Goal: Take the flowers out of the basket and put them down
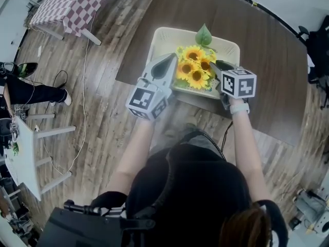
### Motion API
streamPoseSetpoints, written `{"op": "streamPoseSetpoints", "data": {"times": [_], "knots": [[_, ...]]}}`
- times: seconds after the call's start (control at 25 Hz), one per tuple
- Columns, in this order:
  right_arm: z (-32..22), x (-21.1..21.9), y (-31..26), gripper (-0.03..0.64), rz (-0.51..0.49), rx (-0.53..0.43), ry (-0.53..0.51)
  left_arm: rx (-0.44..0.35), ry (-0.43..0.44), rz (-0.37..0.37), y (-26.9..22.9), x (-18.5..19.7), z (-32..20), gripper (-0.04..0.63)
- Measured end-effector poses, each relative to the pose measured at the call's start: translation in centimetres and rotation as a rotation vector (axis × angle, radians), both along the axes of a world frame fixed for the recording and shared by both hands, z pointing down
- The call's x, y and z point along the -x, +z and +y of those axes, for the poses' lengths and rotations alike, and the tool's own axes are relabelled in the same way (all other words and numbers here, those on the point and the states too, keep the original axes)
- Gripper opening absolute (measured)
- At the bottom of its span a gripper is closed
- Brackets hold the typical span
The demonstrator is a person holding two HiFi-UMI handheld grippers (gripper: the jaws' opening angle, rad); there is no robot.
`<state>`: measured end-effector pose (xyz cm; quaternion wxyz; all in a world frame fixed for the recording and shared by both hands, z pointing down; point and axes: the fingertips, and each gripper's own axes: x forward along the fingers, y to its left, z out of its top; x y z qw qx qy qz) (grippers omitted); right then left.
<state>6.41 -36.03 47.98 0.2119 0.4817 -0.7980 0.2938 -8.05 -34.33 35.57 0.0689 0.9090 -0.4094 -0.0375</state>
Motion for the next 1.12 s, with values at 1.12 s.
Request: {"op": "streamPoseSetpoints", "data": {"times": [1.12], "knots": [[-0.4,1.9,1.6,0.058,-0.262,0.216,-0.129,0.109,0.069,-0.07,1.7,-1.2,-2.8,0.0]]}}
